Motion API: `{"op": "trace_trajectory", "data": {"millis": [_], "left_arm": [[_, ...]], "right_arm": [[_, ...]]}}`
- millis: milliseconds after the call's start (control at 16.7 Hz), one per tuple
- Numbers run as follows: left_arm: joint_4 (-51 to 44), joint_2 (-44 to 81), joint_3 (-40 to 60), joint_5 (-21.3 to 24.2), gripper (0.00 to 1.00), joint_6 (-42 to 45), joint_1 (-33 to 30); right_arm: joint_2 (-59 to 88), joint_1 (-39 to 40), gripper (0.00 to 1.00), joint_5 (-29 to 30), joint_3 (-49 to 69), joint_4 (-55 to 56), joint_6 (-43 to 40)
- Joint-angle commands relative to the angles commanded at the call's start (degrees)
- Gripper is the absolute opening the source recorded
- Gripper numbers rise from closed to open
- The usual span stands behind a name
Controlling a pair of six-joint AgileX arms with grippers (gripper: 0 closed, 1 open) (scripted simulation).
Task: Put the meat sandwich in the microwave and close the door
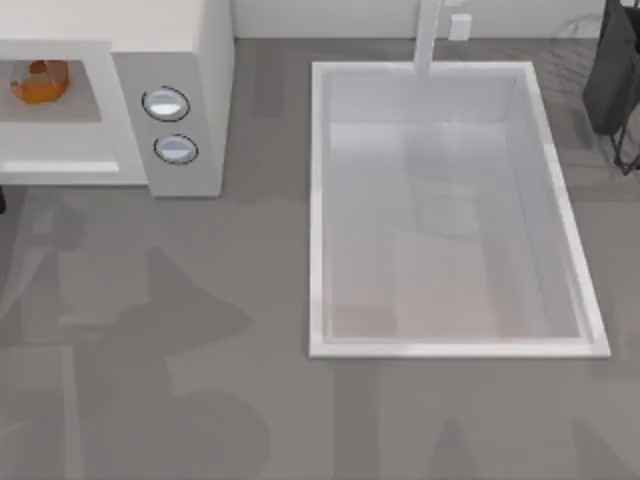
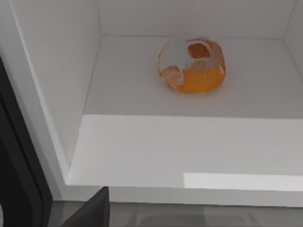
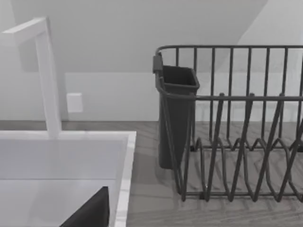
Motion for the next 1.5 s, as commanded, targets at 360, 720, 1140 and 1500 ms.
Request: {"op": "trace_trajectory", "data": {"millis": [360, 720, 1140, 1500], "left_arm": [[-0.5, -5.9, -3.0, -1.5, 1.00, -0.5, -1.8], [-6.9, -31.9, -14.0, -6.9, 1.00, -2.6, -7.3], [-20.6, -69.3, -27.1, -12.2, 1.00, -4.8, -12.9], [-27.1, -81.0, -31.2, -13.9, 1.00, -5.8, -14.7]], "right_arm": [[0.0, 0.0, 1.00, 0.0, 0.0, 0.0, 0.0], [0.0, 0.0, 1.00, 0.0, 0.0, 0.0, 0.0], [0.0, 0.0, 1.00, 0.0, 0.0, 0.0, 0.0], [0.0, 0.0, 1.00, 0.0, 0.0, 0.0, 0.0]]}}
